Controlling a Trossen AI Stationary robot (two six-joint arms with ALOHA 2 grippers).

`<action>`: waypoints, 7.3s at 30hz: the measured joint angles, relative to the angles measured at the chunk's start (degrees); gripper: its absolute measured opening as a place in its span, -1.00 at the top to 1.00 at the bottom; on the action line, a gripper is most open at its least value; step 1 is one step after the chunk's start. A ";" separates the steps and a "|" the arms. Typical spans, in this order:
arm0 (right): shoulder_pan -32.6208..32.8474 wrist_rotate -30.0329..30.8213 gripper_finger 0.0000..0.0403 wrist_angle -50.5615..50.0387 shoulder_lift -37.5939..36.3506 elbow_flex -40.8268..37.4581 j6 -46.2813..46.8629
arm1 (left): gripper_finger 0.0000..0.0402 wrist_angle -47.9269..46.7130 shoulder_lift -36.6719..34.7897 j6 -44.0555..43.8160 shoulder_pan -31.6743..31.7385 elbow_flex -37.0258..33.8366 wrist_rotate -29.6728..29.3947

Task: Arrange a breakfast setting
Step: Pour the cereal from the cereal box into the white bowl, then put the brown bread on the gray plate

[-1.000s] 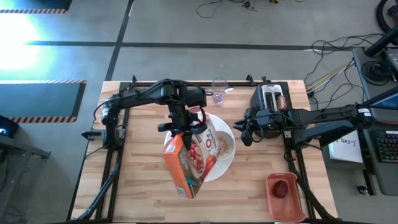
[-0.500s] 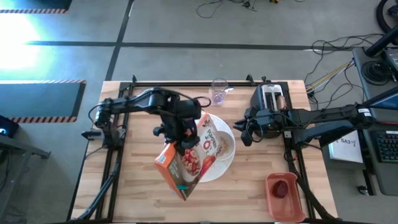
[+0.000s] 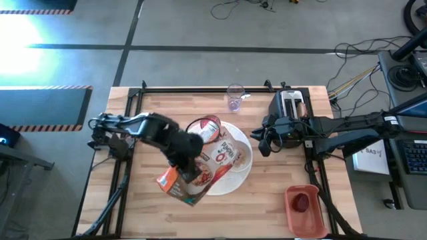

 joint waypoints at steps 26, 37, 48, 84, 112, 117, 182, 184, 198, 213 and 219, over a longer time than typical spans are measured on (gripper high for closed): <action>-0.02 0.00 0.59 0.00 0.00 0.00 0.00 | 0.83 0.03 -23.85 -34.63 -23.54 -36.48 -40.95; 0.00 -0.01 0.59 0.00 0.00 0.00 0.00 | 0.82 0.03 -30.60 -41.99 -25.46 -50.71 -51.25; 0.01 0.00 0.59 0.00 0.00 0.00 0.00 | 0.82 0.07 -33.01 -47.93 -23.37 -67.48 -59.82; 0.01 0.00 0.59 -0.02 0.00 0.00 0.00 | 0.82 7.18 -13.94 -79.45 7.80 -93.33 -74.69; -0.02 0.00 0.59 0.00 0.00 0.00 0.00 | 0.37 16.05 -10.74 -76.22 18.40 -98.78 -79.15; -0.01 0.00 0.59 -0.02 -0.01 0.00 0.00 | 0.23 15.59 -13.51 -72.93 16.61 -97.31 -74.83; 0.01 0.00 0.59 0.00 -0.02 0.00 0.00 | 0.16 25.83 -38.98 -16.26 3.25 -83.76 -27.12; 0.01 -0.02 0.59 -0.01 0.00 0.00 0.00 | 0.16 30.34 -38.91 -16.11 -0.02 -83.61 -28.17; 0.01 -0.01 0.59 0.00 -0.02 0.00 0.00 | 0.16 70.38 -38.90 7.36 -11.07 -83.15 -35.56; 0.01 0.00 0.59 0.00 0.00 0.00 -0.02 | 0.28 67.37 -40.91 15.47 -10.01 -81.36 -45.00; 0.01 0.02 0.59 1.44 -0.01 -0.02 -1.61 | 0.33 67.23 -41.38 13.80 -10.04 -82.14 -44.14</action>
